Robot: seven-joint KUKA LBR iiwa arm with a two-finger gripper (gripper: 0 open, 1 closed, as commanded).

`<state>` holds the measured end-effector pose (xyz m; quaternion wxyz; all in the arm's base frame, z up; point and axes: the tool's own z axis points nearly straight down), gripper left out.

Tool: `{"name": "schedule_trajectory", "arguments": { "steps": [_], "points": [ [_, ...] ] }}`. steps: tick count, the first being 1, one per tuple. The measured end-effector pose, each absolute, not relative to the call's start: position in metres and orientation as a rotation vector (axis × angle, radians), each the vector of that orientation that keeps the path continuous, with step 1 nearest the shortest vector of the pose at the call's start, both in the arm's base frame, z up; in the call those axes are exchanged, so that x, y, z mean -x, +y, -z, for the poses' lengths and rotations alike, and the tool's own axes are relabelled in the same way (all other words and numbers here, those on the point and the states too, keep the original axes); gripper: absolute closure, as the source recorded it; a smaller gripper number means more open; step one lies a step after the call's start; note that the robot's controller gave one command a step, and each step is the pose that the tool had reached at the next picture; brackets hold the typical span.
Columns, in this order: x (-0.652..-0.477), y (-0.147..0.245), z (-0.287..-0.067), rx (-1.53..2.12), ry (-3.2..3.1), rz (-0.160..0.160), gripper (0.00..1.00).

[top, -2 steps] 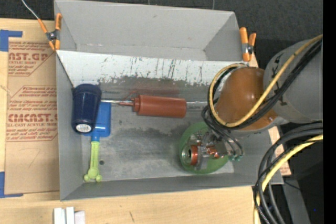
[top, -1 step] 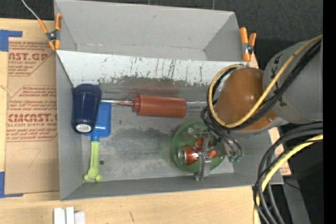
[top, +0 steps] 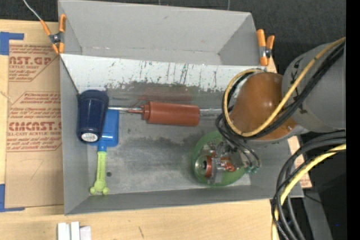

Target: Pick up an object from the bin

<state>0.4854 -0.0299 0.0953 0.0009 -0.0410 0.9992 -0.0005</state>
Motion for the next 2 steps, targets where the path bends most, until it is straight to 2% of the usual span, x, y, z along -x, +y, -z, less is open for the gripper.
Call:
{"name": "schedule_trajectory", "arguments": {
  "steps": [2],
  "points": [
    [-0.4855,-0.03,-0.0955,0.128,3.137,0.002,1.0]
  ]
}}
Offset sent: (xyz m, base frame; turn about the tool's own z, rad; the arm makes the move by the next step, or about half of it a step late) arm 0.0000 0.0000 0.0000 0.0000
